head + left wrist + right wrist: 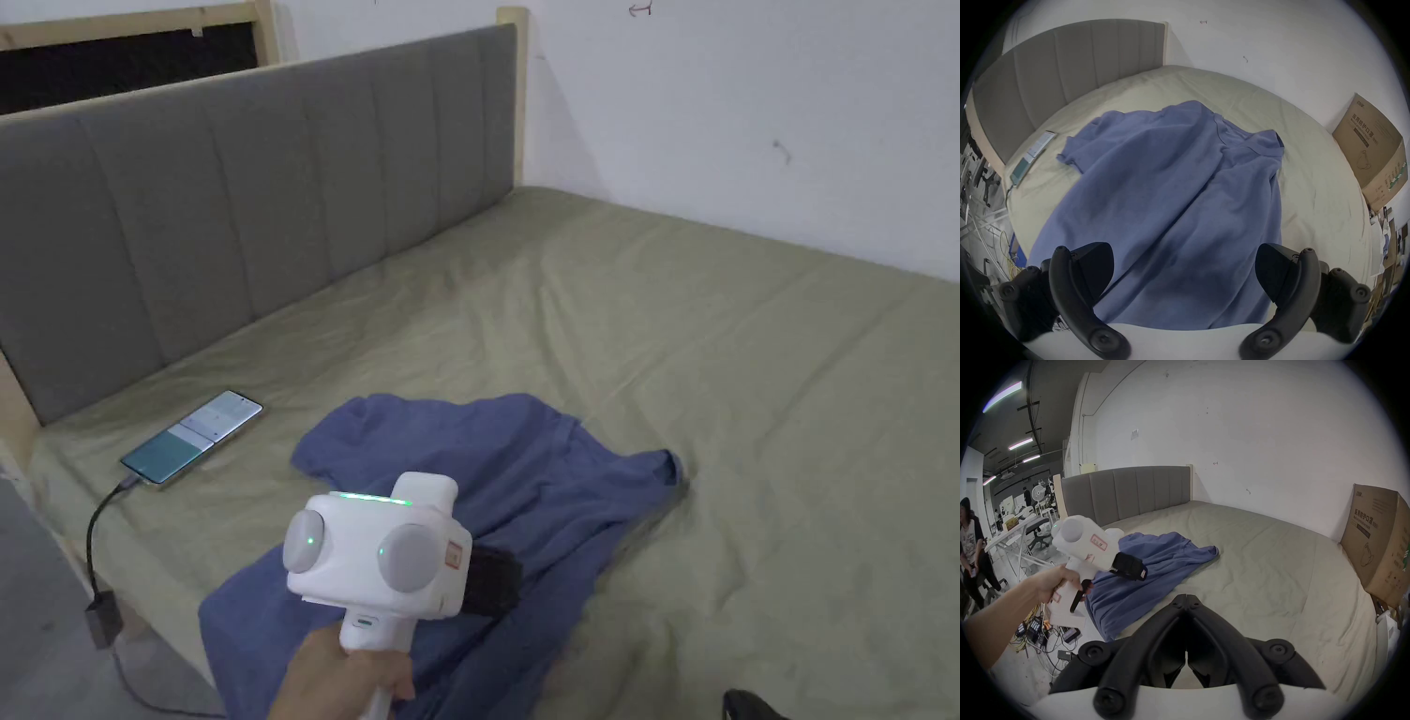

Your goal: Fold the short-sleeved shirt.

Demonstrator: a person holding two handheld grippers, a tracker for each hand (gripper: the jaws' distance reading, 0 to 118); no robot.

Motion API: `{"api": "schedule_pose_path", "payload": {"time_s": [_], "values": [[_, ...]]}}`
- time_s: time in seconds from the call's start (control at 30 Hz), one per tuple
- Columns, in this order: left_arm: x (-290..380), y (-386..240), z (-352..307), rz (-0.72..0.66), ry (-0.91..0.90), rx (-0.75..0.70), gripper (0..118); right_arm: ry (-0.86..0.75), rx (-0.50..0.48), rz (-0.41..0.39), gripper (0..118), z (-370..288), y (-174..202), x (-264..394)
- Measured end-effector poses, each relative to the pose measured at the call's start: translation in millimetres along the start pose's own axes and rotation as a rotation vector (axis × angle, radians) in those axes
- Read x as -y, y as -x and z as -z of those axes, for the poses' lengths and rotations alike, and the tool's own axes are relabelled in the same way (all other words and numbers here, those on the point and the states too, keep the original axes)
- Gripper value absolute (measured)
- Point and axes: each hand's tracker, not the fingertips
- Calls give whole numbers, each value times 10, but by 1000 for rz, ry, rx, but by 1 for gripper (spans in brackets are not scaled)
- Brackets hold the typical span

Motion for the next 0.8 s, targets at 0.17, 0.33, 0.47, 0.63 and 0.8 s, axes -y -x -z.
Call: {"api": "schedule_pose_path", "payload": {"time_s": [0.17,0.33,0.47,0.63,0.8], "values": [[53,-79,406,15,108,-58,108,21,7,-5,0,13,-33,35],[30,-15,224,-25,59,-58,74,57,7,73,0,62,-125,67],[-18,84,104,-65,50,-44,11,84,7,108,0,77,-162,84],[-6,210,47,-132,58,36,10,93,10,135,0,-18,-234,111],[-25,342,-290,-210,0,117,10,91,40,132,0,-159,-376,114]]}}
